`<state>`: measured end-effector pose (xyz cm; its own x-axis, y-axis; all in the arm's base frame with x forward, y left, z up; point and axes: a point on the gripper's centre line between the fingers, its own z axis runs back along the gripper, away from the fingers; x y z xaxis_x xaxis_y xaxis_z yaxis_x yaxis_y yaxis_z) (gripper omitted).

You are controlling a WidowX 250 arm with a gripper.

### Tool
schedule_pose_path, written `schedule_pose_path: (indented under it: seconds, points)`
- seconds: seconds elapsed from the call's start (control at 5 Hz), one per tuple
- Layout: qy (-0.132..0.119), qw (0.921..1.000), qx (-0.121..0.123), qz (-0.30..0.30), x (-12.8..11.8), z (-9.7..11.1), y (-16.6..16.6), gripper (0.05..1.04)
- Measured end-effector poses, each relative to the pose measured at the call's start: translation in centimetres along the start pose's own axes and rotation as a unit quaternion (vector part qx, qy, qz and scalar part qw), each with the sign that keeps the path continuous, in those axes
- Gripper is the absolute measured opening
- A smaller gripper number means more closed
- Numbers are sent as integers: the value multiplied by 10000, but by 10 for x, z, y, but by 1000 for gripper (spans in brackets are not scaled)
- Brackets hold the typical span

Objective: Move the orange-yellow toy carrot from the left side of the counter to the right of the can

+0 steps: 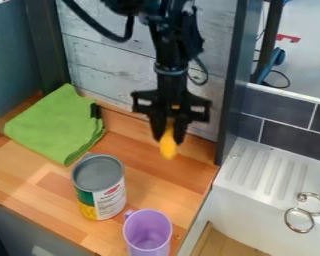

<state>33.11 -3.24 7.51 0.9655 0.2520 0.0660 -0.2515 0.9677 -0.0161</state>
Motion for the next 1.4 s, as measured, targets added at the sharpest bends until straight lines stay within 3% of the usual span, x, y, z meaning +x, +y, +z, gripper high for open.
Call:
schedule_pose_path:
  seconds: [0.2,0.4,0.6,0.8,1.0,1.2,1.4]
  points:
    - [316,9984,-406,-217,-20,-19,0,358]
    - [573,9973,-437,-167,-26,-43,13,358]
    - [477,9950,-618,-624,-24,-48,8,358]
    - [543,9935,-635,-774,-25,-58,7,358]
    - [650,9927,-637,-791,-26,-60,6,427]
    - [891,9937,3,-686,-29,-50,15,735]
    - [768,9943,348,-656,-25,-17,18,985]
